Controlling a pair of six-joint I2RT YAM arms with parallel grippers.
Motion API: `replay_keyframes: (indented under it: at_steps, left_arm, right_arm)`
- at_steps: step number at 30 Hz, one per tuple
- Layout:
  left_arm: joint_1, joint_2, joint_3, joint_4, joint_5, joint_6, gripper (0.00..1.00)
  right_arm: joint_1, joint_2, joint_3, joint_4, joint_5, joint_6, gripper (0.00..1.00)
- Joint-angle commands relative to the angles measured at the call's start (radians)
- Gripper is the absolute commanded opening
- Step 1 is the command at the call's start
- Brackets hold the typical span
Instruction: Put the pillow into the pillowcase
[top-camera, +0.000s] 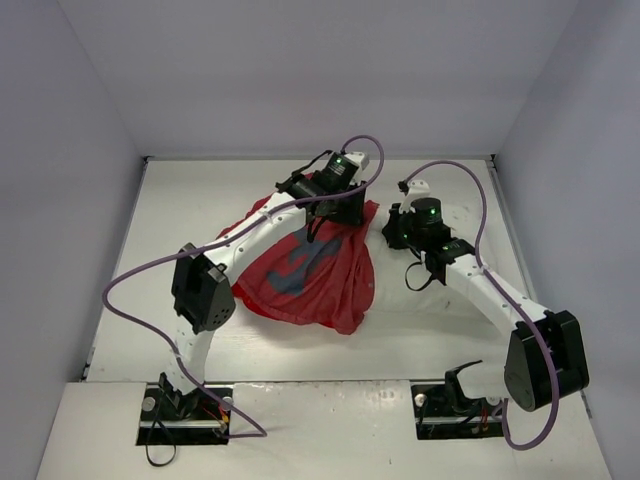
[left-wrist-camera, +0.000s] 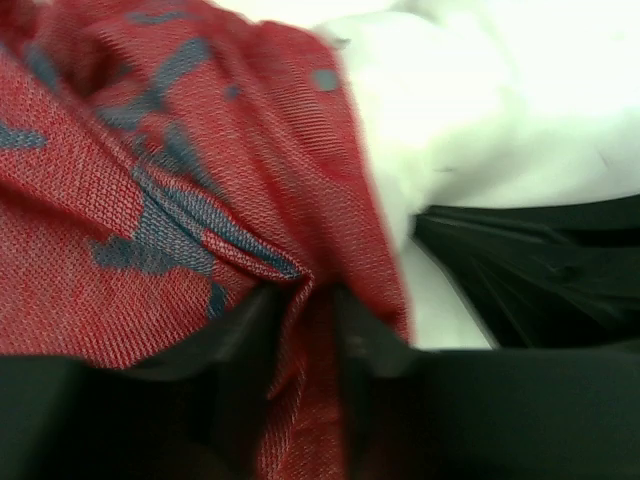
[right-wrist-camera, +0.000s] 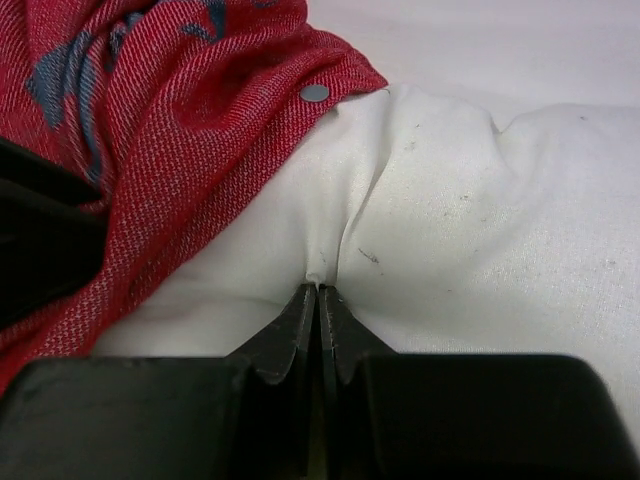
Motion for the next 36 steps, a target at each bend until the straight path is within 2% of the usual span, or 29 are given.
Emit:
replay_keyframes:
  at_steps: [1,2,3,6,10,17,23,27,28,29,30,31,34,36]
  left_arm:
    - [0.031,-0.157,-0.019,0.078,-0.048,0.005,0.28]
    - [0.037,-0.18,-0.033,0.07,-0.109,0.042,0.37]
    - [0.044,-0.229,-0.054,0.058,-0.136,0.062,0.54]
    - [0.06,-0.341,-0.131,0.037,-0.245,0.14,0.69]
    - [0.099,-0.49,-0.264,0.035,-0.233,0.216,0.7]
    - [0.114,-0.573,-0.487,0.029,-0.052,0.234,0.7]
    - [0.116,-0.596,-0.602,0.017,-0.084,0.256,0.7]
    - [0.116,-0.587,-0.617,0.006,-0.058,0.243,0.59]
    - [0.116,-0.587,-0.622,0.004,-0.053,0.24,0.47]
    - [0.116,-0.586,-0.622,0.0,-0.042,0.236,0.42]
    - [0.117,-0.586,-0.625,0.0,-0.024,0.225,0.27]
    - [0.116,-0.586,-0.625,0.0,-0.01,0.225,0.18]
    - [0.099,-0.584,-0.619,0.0,0.03,0.187,0.0]
    - [0.073,-0.572,-0.605,0.0,0.053,0.158,0.0]
  right_arm:
    - [0.01,0.004,0.039,0.043,-0.064,0.02,0.0]
    - [0.01,0.0,0.039,0.044,-0.075,0.017,0.0]
    - [0.008,-0.003,0.04,0.044,-0.079,0.014,0.0]
    - [0.01,-0.015,0.039,0.044,-0.109,0.003,0.0]
    - [0.011,-0.026,0.039,0.042,-0.133,-0.023,0.0]
    - [0.013,-0.029,0.045,0.043,-0.161,-0.04,0.0]
    - [0.014,-0.04,0.04,0.041,-0.173,-0.046,0.0]
    - [0.013,-0.04,0.039,0.042,-0.175,-0.049,0.0]
    - [0.014,-0.04,0.039,0.042,-0.175,-0.049,0.0]
    - [0.014,-0.038,0.039,0.042,-0.175,-0.048,0.0]
    - [0.016,-0.037,0.04,0.041,-0.175,-0.048,0.0]
    - [0.016,-0.037,0.04,0.042,-0.176,-0.048,0.0]
    - [0.014,-0.035,0.04,0.044,-0.172,-0.046,0.0]
    - [0.014,-0.032,0.042,0.044,-0.168,-0.043,0.0]
